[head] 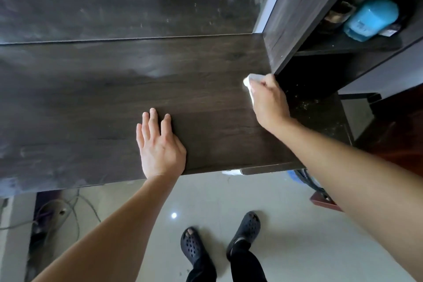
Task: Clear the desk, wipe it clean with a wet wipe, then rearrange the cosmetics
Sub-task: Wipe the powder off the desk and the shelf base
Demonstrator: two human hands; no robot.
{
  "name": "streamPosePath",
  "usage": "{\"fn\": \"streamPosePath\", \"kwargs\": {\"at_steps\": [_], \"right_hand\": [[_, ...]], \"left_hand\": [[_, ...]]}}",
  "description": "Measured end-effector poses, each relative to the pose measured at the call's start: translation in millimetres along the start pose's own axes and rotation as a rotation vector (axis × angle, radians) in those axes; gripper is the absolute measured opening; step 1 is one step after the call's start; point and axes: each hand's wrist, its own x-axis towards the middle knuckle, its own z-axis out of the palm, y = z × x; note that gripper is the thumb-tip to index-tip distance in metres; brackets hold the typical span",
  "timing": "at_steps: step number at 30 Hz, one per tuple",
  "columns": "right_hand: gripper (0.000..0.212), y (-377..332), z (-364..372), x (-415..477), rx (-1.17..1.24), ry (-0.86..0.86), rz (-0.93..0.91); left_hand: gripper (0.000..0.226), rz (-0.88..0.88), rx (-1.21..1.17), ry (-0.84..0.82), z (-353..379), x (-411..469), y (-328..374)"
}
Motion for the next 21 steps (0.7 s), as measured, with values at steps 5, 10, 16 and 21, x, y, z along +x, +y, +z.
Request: {"fn": "streamPosePath", "kwargs": {"at_steps": [5,10,16,21], "right_hand": [[0.035,-38,25,45,-0.010,0.144,0.175],[0.041,-77,30,-61,0.059,0.023,-0.145],[0.044,-34,8,-155,0.035,-0.104,-0.102],[0.006,19,-23,-170,-0.081,-0.059,0.092]], "left_hand": [[0.049,0.012,-0.047,0.024,3,1,-4],[0.045,0.007,-0.082,0.012,1,-1,-10],[0.047,0.016,-0.080,-0.009,-4,-1,-13],[0.044,0.112,-0.097,-0.023,-6,-8,0]]}}
